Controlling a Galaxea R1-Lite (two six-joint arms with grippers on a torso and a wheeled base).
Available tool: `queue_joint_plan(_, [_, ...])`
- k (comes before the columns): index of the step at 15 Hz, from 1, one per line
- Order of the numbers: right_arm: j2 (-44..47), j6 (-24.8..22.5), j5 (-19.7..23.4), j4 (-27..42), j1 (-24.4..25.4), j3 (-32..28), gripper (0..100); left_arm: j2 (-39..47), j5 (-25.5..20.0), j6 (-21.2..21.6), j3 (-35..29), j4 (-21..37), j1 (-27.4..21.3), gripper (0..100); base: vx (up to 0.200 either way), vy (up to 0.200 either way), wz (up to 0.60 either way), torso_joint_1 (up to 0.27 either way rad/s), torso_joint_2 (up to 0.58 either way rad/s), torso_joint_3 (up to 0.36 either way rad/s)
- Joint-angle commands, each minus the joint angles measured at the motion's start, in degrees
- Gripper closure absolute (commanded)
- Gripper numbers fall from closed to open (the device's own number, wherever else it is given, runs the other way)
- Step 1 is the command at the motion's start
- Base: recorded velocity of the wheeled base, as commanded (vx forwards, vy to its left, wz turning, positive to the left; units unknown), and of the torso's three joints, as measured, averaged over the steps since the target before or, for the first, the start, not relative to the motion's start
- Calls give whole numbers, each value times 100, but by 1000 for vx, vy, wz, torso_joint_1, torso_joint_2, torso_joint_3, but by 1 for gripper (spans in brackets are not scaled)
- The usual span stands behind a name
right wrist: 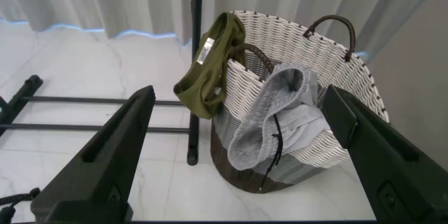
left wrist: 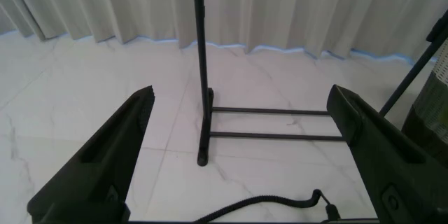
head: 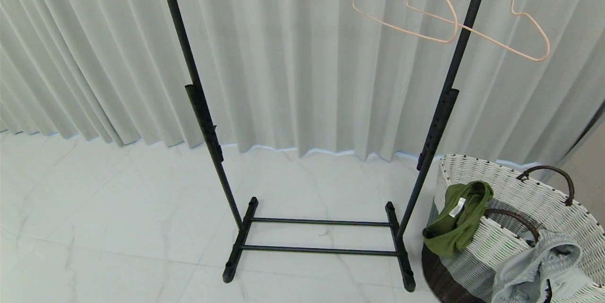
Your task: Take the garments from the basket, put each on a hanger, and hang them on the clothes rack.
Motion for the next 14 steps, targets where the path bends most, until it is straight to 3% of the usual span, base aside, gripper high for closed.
queue_joint_plan(1, [1, -2, 1, -1, 1, 0, 0, 0, 1, 4, 1, -1, 2, 0, 0, 0, 0, 0, 0, 0])
queue_joint_plan(6, [1, -10, 1, -1, 1, 0, 0, 0, 1, -5, 1, -1, 2, 0, 0, 0, 0, 0, 0, 0])
queue_joint_plan(10, [1, -10, 1, -1, 1, 0, 0, 0, 1, -13, 1, -1, 2, 0, 0, -200, 0, 2, 4, 2])
queue_joint_plan(14, [1, -19, 1, -1, 1, 0, 0, 0, 1, -22, 1, -1, 2, 0, 0, 0, 0, 0, 0, 0])
